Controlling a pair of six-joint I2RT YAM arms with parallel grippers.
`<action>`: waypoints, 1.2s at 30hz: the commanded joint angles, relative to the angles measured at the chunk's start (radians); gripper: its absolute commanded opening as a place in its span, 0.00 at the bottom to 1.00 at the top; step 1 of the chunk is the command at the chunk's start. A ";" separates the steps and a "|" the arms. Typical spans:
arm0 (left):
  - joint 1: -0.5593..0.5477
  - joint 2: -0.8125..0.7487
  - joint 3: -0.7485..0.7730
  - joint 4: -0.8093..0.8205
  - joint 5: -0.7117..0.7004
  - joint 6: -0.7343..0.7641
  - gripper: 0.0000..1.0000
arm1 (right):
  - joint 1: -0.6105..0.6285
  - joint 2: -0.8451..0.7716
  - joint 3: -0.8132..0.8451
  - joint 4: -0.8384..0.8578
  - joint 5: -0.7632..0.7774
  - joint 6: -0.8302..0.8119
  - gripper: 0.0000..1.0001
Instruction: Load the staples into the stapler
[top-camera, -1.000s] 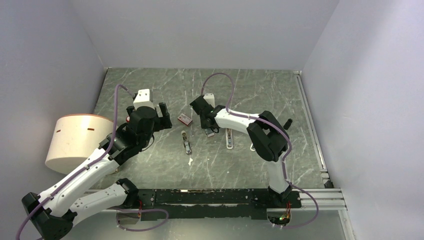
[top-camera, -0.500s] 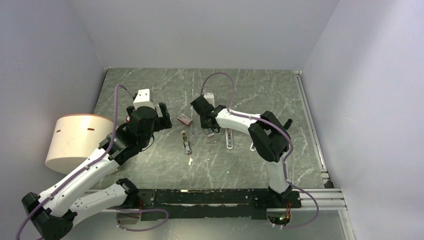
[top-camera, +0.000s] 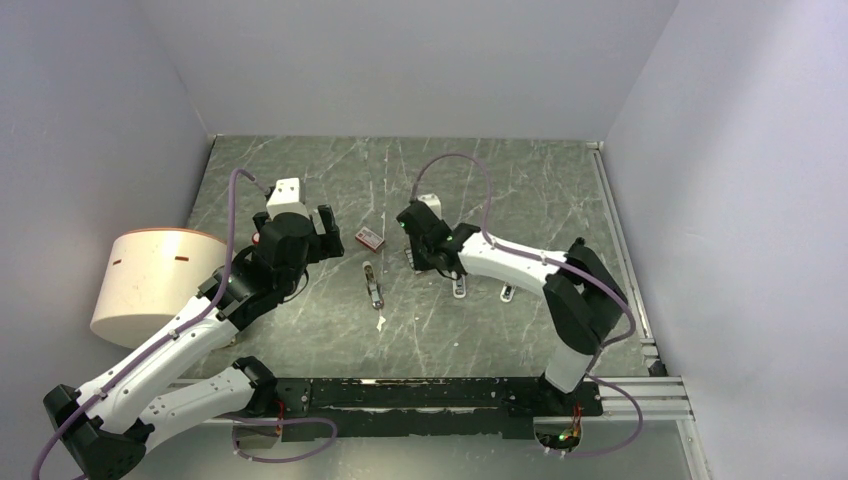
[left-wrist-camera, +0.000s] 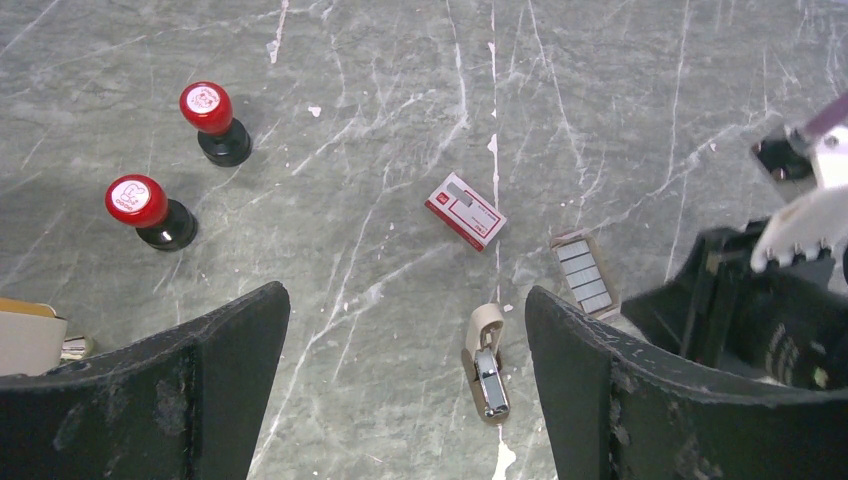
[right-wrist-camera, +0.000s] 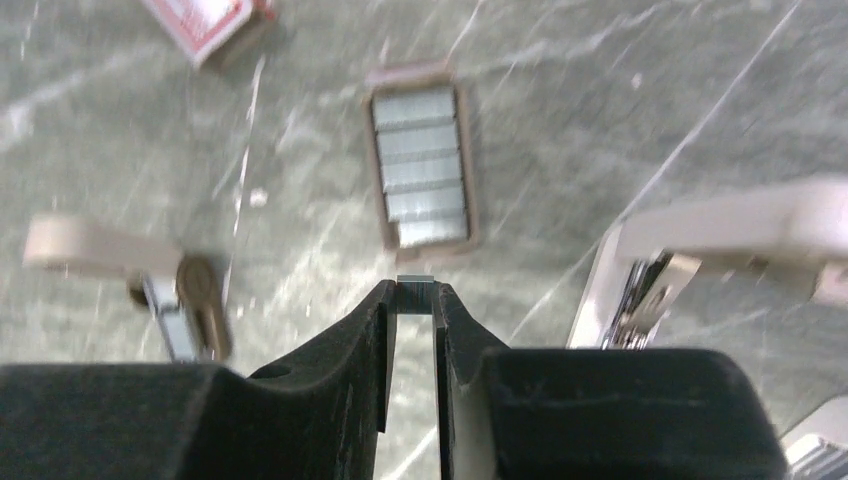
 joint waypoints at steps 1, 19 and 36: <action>0.005 -0.006 -0.003 0.022 -0.003 -0.005 0.92 | 0.069 -0.093 -0.085 -0.048 -0.035 0.000 0.22; 0.005 0.002 -0.005 0.016 0.021 -0.027 0.92 | 0.156 -0.117 -0.285 -0.005 -0.087 -0.088 0.23; 0.004 0.007 -0.005 0.022 0.013 -0.020 0.92 | 0.156 -0.064 -0.180 -0.093 0.086 0.094 0.39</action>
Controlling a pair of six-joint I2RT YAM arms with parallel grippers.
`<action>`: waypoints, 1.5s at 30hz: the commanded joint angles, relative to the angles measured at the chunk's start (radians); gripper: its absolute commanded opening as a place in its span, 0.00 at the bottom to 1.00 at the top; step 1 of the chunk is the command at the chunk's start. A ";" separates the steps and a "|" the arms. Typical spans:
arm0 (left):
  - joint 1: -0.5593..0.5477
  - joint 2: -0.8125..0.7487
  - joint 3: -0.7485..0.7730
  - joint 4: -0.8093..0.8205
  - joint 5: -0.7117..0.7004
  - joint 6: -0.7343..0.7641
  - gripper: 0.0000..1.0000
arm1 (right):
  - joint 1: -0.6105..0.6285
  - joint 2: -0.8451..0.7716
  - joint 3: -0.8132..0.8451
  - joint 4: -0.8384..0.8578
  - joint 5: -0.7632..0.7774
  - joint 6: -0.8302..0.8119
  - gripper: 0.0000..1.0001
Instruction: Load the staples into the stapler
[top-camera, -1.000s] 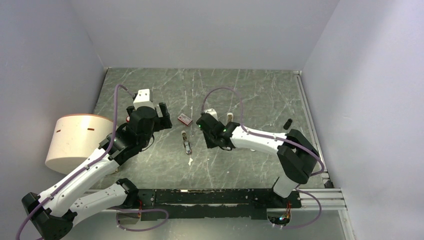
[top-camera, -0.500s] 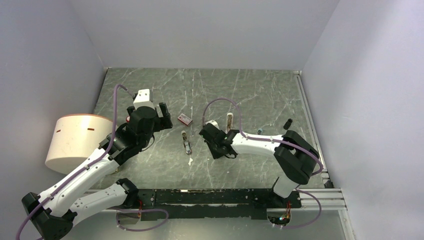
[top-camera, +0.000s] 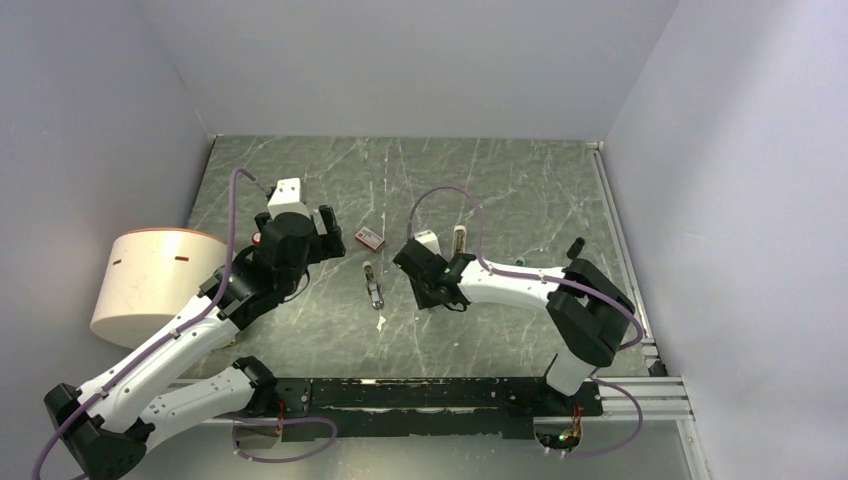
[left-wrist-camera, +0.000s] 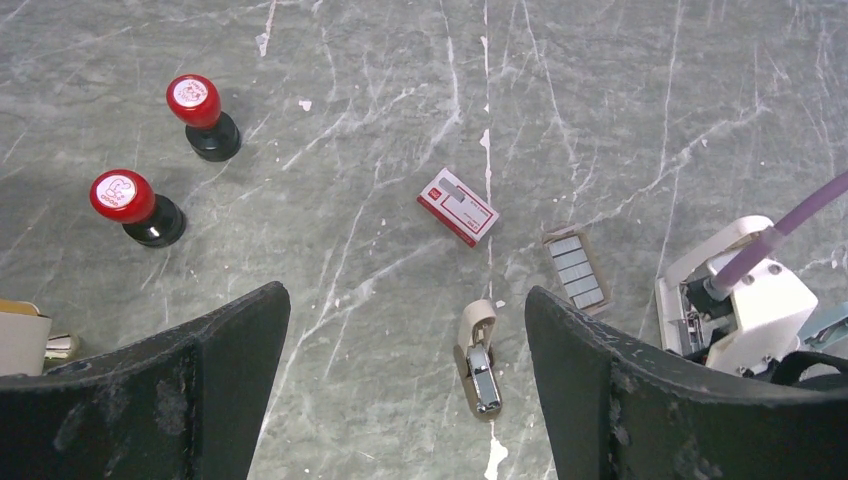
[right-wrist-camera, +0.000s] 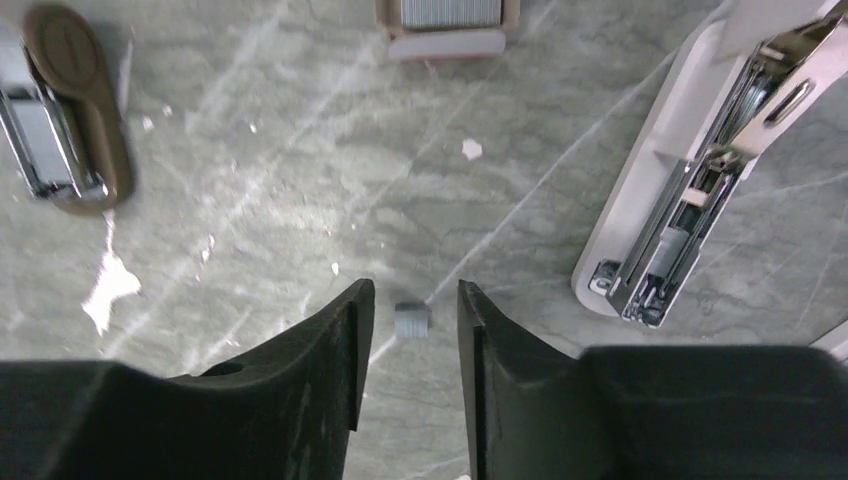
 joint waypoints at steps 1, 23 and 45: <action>0.004 0.001 -0.005 0.021 -0.004 -0.005 0.91 | 0.005 0.055 0.056 -0.039 0.089 0.068 0.38; 0.004 -0.002 -0.021 0.025 0.001 -0.015 0.91 | 0.024 0.073 0.010 -0.119 0.011 0.059 0.41; 0.005 -0.002 -0.025 0.022 0.002 -0.018 0.91 | 0.017 0.051 -0.013 -0.101 -0.025 0.123 0.28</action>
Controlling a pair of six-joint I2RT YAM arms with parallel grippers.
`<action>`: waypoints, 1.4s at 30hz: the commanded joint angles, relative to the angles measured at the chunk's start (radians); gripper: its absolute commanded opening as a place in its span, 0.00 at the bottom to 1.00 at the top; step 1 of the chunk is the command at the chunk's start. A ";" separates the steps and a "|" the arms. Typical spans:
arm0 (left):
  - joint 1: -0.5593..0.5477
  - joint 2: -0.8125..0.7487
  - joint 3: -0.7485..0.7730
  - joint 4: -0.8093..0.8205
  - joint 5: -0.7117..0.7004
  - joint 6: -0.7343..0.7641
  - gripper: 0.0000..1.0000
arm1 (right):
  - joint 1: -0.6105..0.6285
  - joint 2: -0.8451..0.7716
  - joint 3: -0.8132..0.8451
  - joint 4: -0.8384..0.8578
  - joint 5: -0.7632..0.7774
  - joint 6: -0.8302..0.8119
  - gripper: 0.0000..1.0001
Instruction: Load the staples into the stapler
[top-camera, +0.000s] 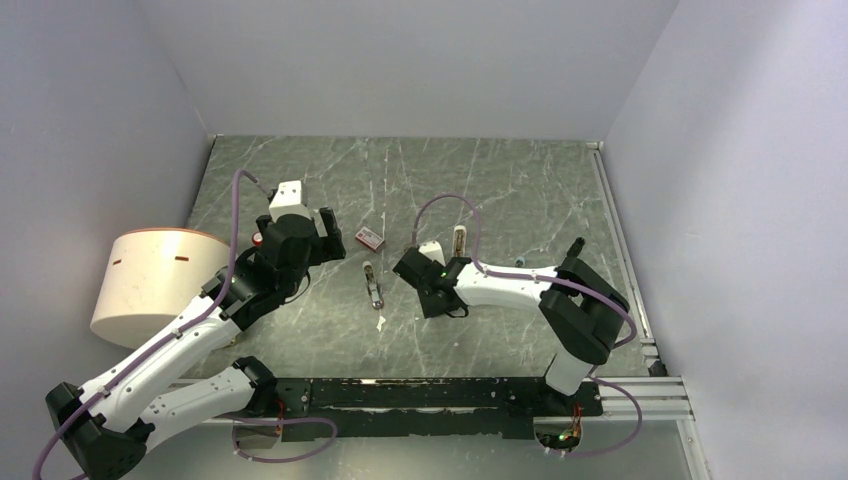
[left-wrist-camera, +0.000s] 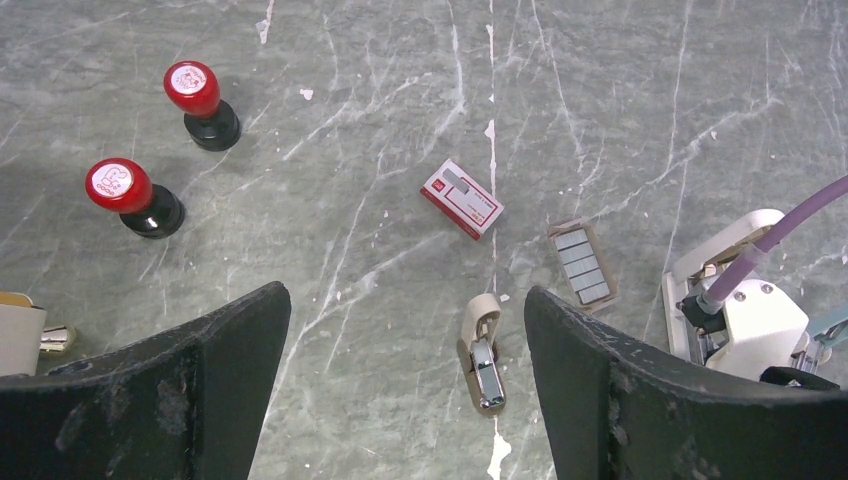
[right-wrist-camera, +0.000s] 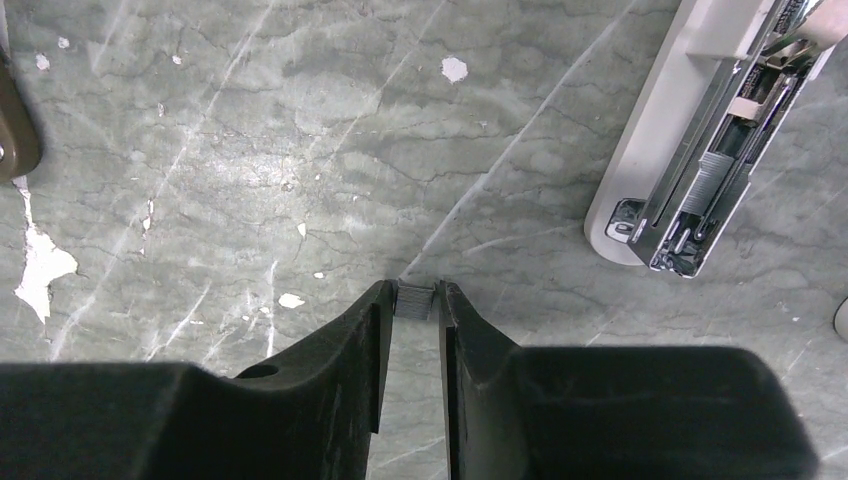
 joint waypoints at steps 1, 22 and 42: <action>0.005 -0.003 -0.006 0.021 0.000 -0.006 0.91 | -0.001 0.011 -0.017 -0.016 -0.019 0.015 0.28; 0.005 -0.008 -0.013 0.021 -0.004 -0.004 0.91 | -0.022 0.040 0.014 -0.061 -0.020 0.187 0.31; 0.004 -0.003 -0.013 0.028 -0.004 -0.002 0.91 | -0.028 0.056 0.009 -0.044 0.036 0.183 0.32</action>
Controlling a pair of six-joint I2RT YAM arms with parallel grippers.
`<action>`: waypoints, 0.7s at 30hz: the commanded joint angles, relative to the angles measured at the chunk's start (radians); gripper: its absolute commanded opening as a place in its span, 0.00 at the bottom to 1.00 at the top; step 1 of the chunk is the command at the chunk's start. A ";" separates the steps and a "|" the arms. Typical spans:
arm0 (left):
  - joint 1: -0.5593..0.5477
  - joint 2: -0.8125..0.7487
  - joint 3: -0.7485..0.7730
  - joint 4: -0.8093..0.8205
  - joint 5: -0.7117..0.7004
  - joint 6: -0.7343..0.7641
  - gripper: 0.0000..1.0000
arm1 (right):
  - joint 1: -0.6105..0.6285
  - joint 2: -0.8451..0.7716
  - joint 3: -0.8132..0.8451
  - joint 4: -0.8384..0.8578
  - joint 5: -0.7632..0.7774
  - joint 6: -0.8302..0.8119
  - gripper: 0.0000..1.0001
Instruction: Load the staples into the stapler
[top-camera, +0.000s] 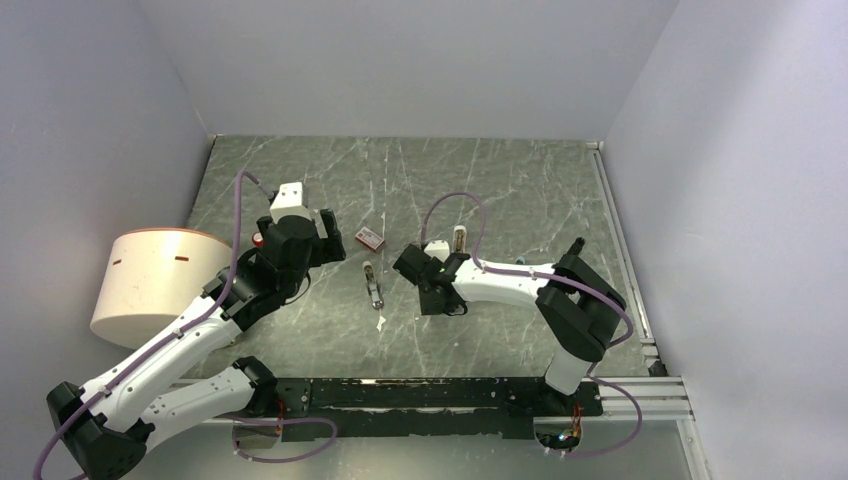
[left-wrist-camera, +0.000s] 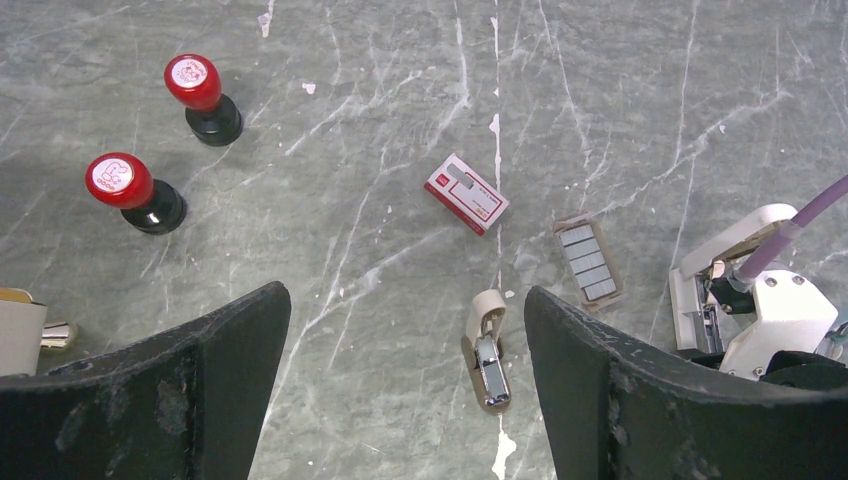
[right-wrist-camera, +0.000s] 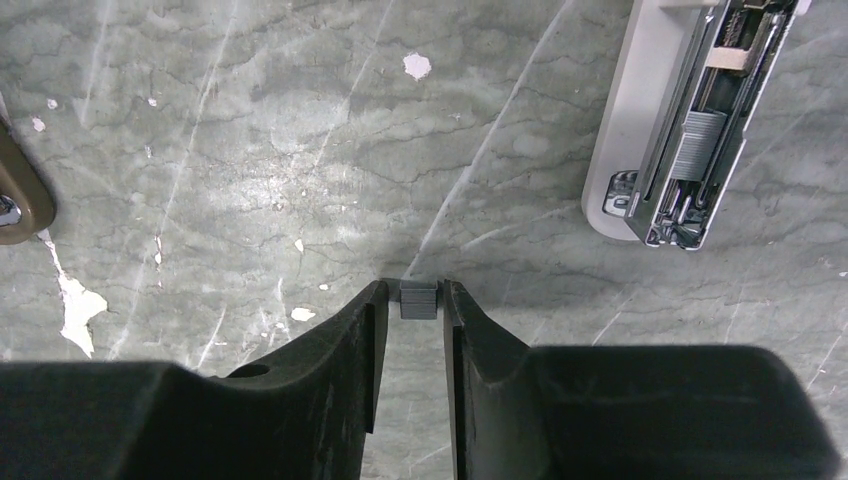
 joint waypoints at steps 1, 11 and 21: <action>0.004 -0.001 -0.001 0.027 -0.004 -0.001 0.91 | -0.007 0.032 -0.018 -0.001 0.045 0.025 0.33; 0.004 0.000 -0.002 0.028 -0.004 -0.002 0.91 | -0.011 0.022 -0.029 0.009 0.049 0.016 0.27; 0.004 -0.004 -0.002 0.025 -0.004 -0.002 0.91 | -0.012 -0.001 -0.034 0.008 0.055 0.022 0.21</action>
